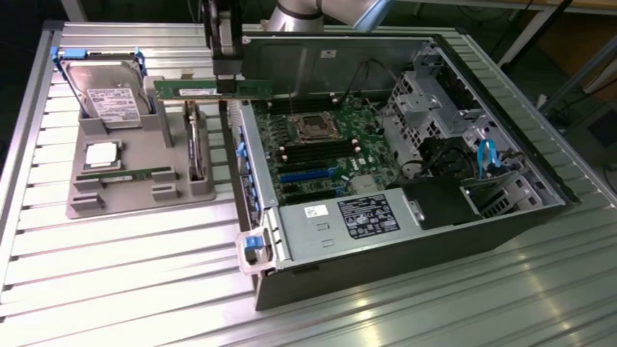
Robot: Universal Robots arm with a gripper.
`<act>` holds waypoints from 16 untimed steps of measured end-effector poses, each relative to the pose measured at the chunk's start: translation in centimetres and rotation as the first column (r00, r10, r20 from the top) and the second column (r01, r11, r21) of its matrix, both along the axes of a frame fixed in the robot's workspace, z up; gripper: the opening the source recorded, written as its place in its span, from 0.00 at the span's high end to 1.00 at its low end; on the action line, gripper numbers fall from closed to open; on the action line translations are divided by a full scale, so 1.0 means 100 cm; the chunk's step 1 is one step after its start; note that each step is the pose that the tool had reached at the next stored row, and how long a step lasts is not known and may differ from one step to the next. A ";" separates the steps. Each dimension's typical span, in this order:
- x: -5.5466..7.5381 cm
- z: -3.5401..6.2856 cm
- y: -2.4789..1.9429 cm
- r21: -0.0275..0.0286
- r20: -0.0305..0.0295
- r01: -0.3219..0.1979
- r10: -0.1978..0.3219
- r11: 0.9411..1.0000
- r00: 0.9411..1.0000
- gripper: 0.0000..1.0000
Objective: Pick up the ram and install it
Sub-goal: 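Pick up the ram and move it above insertion slot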
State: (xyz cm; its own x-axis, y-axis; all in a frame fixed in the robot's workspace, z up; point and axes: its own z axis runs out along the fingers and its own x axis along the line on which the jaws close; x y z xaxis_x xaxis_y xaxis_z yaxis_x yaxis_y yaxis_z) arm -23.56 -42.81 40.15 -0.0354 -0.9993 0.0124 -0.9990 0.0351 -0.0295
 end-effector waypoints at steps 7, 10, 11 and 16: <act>0.028 0.0000 0.0000 0.000 -0.001 -0.002 0.002 1.000 1.000 0.87; 0.037 0.0000 0.0000 0.000 -0.002 -0.002 0.002 1.000 1.000 0.87; 0.043 0.0000 0.0000 0.000 -0.002 -0.002 0.002 1.000 1.000 0.87; 0.059 0.0000 0.0000 0.000 -0.003 -0.003 0.003 1.000 1.000 0.87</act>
